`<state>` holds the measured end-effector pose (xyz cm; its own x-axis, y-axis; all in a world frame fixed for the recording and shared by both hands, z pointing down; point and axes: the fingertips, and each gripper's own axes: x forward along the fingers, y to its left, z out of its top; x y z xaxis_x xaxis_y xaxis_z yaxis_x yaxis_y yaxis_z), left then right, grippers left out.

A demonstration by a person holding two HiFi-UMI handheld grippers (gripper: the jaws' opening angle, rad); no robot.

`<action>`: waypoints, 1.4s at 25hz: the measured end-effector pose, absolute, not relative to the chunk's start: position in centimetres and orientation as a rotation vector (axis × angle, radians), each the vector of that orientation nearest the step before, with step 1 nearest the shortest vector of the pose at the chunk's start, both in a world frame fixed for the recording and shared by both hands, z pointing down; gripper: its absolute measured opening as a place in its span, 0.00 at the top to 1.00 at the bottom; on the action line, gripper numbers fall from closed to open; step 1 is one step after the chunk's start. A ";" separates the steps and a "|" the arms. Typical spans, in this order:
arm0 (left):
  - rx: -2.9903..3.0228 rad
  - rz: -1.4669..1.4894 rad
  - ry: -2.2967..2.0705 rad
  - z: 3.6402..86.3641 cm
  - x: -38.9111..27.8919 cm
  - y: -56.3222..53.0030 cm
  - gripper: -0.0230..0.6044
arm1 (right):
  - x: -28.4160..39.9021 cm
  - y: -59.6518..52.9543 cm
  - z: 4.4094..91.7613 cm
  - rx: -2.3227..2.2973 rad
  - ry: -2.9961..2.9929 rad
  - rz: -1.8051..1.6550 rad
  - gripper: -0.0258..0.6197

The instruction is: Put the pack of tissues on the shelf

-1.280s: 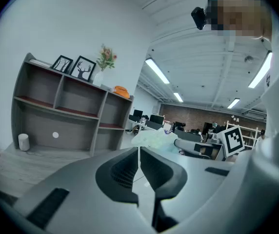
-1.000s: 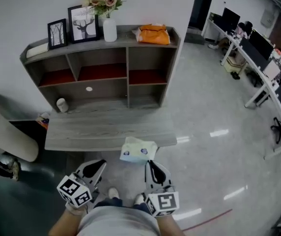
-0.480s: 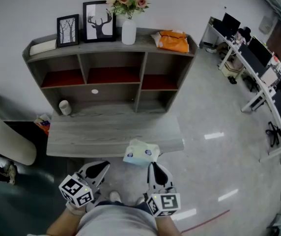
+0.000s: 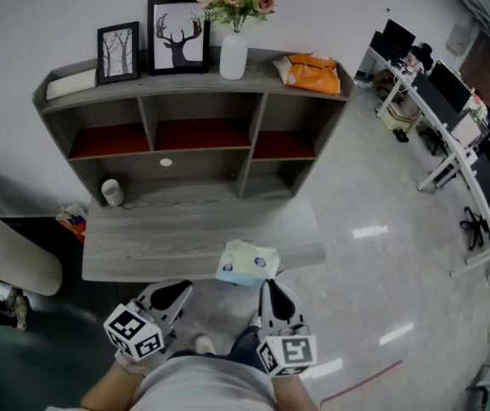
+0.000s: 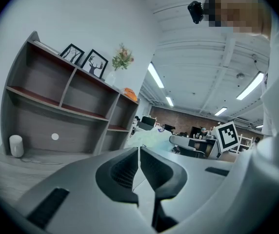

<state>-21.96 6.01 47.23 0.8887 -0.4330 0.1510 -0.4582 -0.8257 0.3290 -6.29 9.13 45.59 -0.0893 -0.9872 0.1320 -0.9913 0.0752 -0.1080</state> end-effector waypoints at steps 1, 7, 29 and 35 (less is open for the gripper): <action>2.695 0.102 -0.661 47.3 -21.9 5.7 0.92 | -6.2 8.8 45.7 2.104 -2.286 0.268 0.92; 2.688 0.112 -0.702 47.6 -20.6 3.4 0.92 | -4.7 5.9 46.7 2.078 -2.320 0.308 0.92; 2.648 0.129 -0.883 46.1 -4.8 -8.4 0.92 | 10.3 -8.1 45.4 1.937 -2.505 0.356 0.92; 2.630 0.143 -0.937 46.0 -0.7 -9.9 0.92 | 14.8 -10.9 44.5 1.912 -2.547 0.312 0.92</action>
<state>-0.68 -9.92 45.97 0.7769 -0.5947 0.2068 -0.6293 -0.7228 0.2856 14.82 -10.86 44.53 -0.2851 -0.9559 0.0702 -0.9445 0.2677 -0.1901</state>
